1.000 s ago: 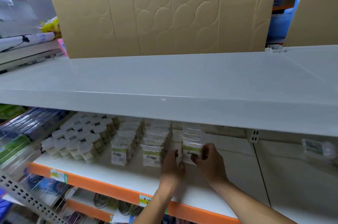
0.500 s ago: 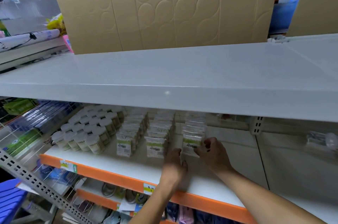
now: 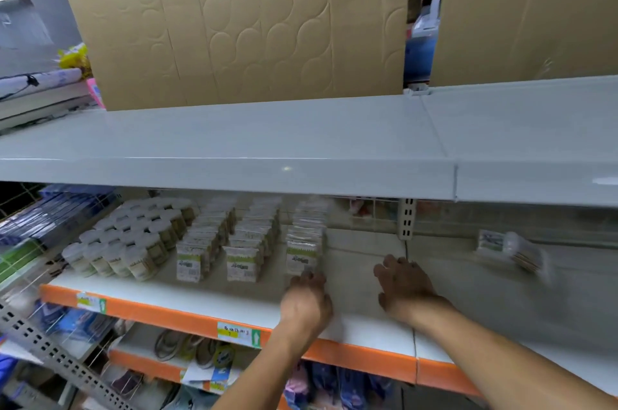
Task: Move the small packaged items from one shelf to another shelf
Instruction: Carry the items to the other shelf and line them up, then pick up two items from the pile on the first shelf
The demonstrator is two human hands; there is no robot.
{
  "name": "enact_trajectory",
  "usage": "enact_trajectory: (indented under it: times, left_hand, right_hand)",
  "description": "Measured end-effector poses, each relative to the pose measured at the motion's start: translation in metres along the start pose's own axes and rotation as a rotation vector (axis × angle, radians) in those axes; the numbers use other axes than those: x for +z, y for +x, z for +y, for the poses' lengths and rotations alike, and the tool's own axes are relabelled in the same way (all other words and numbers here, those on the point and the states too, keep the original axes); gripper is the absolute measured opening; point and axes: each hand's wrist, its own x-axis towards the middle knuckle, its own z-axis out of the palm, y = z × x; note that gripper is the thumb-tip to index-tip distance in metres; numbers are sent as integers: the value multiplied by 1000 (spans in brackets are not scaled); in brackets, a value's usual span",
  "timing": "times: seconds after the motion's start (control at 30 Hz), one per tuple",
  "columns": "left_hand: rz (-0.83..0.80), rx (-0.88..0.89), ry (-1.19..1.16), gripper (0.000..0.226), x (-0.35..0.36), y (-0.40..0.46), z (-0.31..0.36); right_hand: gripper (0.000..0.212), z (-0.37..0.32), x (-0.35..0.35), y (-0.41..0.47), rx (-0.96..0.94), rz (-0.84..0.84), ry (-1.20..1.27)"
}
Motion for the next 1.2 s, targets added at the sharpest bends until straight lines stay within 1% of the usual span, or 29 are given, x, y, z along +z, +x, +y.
enact_trajectory:
  times: [0.2, 0.4, 0.67, 0.83, 0.93, 1.1, 1.2]
  left_hand:
    - [-24, 84, 13, 35, 8, -4, 80]
    - [-34, 140, 27, 37, 19, 0, 160]
    - [-46, 228, 6, 37, 34, 10, 248]
    - [-82, 282, -46, 36, 44, 18, 281]
    - [-112, 314, -48, 39, 51, 29, 291]
    - [-125, 344, -53, 48, 64, 49, 299]
    - [-128, 367, -64, 52, 67, 64, 303]
  right_hand:
    - [42, 54, -9, -48, 39, 35, -22]
    - [48, 123, -5, -94, 89, 49, -46]
    - [46, 201, -7, -138, 250, 25, -31]
    - [45, 228, -5, -143, 341, 20, 47]
    - [46, 238, 1, -139, 377, 45, 98]
    - [58, 248, 10, -120, 438, 48, 215]
    - [63, 253, 14, -105, 444, 92, 241]
